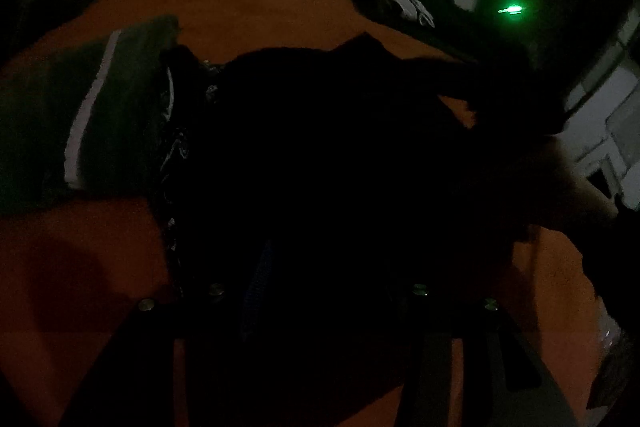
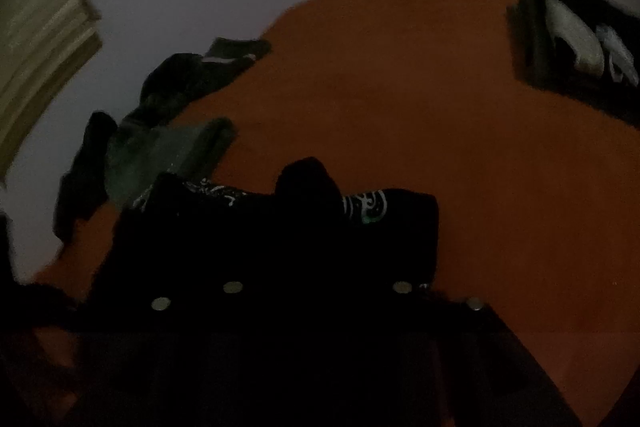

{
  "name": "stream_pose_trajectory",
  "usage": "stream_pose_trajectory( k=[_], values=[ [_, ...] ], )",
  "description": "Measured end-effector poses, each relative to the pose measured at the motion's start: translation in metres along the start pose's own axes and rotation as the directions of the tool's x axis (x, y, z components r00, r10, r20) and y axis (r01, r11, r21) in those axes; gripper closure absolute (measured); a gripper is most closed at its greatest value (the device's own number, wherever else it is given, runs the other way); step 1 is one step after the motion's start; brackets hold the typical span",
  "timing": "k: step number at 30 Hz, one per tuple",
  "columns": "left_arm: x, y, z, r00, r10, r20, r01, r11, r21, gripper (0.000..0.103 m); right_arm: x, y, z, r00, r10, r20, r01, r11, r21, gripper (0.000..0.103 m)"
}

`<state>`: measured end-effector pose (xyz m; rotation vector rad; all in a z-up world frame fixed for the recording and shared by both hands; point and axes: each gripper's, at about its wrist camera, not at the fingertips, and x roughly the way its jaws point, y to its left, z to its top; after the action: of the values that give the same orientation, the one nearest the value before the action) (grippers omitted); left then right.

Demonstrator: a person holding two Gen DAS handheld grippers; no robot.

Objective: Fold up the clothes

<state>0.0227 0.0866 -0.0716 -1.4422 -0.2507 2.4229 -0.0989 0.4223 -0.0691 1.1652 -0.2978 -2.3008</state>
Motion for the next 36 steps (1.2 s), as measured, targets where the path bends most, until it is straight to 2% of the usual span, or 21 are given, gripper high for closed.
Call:
stream_pose_trajectory(
  k=[2,4,6,8,9,10,12,14,16,19,20,22,24,27,29,30,32,34,35,36],
  values=[
    [-0.002,-0.001,0.002,1.0,0.006,0.006,-0.006,1.0,-0.002,0.054,-0.035,-0.003,0.009,0.997,-0.016,0.073,0.012,0.999,0.052,0.065],
    [-0.009,-0.006,0.003,1.0,-0.017,0.013,0.017,1.0,-0.016,0.056,-0.083,0.001,0.007,0.982,0.019,0.189,-0.033,0.997,0.072,0.065],
    [-0.022,-0.016,0.008,0.997,-0.068,0.047,0.067,0.998,0.007,0.055,-0.105,0.014,-0.006,0.986,-0.002,0.166,-0.008,0.998,0.059,0.065],
    [-0.019,-0.03,0.02,0.997,-0.047,0.058,0.042,0.996,0.073,0.054,-0.118,0.028,-0.023,0.992,-0.023,0.121,0.018,0.999,0.04,0.074],
    [-0.014,-0.03,0.024,0.998,-0.025,0.052,0.021,0.997,0.077,0.054,-0.116,0.033,-0.035,0.995,-0.045,0.089,0.043,0.999,0.029,0.087],
    [-0.005,-0.027,0.03,0.999,0.005,0.037,-0.008,0.998,0.068,0.054,-0.109,0.035,-0.043,0.994,-0.09,0.068,0.089,0.996,0.014,0.092],
    [0.012,-0.012,0.042,1.0,0.024,0.014,-0.025,0.999,0.023,0.054,-0.088,0.034,-0.057,0.986,-0.165,0.018,0.166,0.986,-0.023,0.092],
    [0.027,0.004,0.052,1.0,0.027,-0.005,-0.027,0.999,-0.027,0.057,-0.056,0.025,-0.065,0.985,-0.168,-0.049,0.167,0.986,-0.029,0.092],
    [0.034,0.017,0.059,1.0,0.008,-0.002,-0.009,0.997,-0.082,0.064,-0.03,0.018,-0.073,0.978,-0.18,-0.11,0.177,0.984,-0.034,0.092],
    [0.02,0.021,0.061,0.997,-0.061,0.043,0.066,0.991,-0.117,0.064,-0.039,0.019,-0.066,0.973,-0.208,-0.101,0.205,0.978,-0.036,0.094],
    [0.016,0.018,0.06,0.996,-0.076,0.052,0.081,0.991,-0.105,0.064,-0.048,0.026,-0.059,0.977,-0.207,-0.057,0.203,0.977,-0.063,0.092],
    [0.013,0.002,0.061,0.997,-0.047,0.055,0.047,0.999,0.007,0.064,-0.068,0.043,-0.042,0.98,-0.191,0.051,0.196,0.972,-0.128,0.092],
    [0.013,-0.004,0.062,0.997,-0.046,0.061,0.043,0.998,0.042,0.064,-0.049,0.046,-0.023,0.982,-0.191,0.001,0.189,0.97,-0.154,0.092],
    [0.016,0.007,0.067,0.994,-0.083,0.073,0.085,0.996,-0.025,0.064,-0.006,0.038,-0.012,0.962,-0.253,-0.1,0.232,0.955,-0.187,0.099],
    [0.014,0.013,0.069,0.991,-0.098,0.086,0.102,0.994,-0.044,0.064,0.006,0.026,-0.009,0.961,-0.244,-0.132,0.227,0.965,-0.135,0.099],
    [0.014,0.014,0.071,0.991,-0.1,0.085,0.104,0.994,-0.042,0.064,0.005,0.025,-0.01,0.963,-0.237,-0.129,0.221,0.967,-0.124,0.099],
    [0.03,0.019,0.078,0.998,-0.038,0.04,0.039,0.999,-0.033,0.064,0.003,0.026,-0.01,0.967,-0.225,-0.117,0.212,0.971,-0.111,0.099],
    [0.044,0.033,0.078,1.0,-0.026,-0.003,0.025,0.995,-0.101,0.066,-0.008,0.025,-0.014,0.976,-0.198,-0.091,0.19,0.978,-0.089,0.098],
    [0.045,0.039,0.077,0.999,-0.032,-0.015,0.03,0.989,-0.145,0.072,-0.016,0.025,-0.014,0.975,-0.207,-0.078,0.201,0.976,-0.082,0.099],
    [0.032,0.036,0.074,0.999,-0.047,0.006,0.047,0.984,-0.174,0.072,-0.027,0.032,-0.018,0.963,-0.264,-0.052,0.259,0.962,-0.084,0.099]
  ],
)
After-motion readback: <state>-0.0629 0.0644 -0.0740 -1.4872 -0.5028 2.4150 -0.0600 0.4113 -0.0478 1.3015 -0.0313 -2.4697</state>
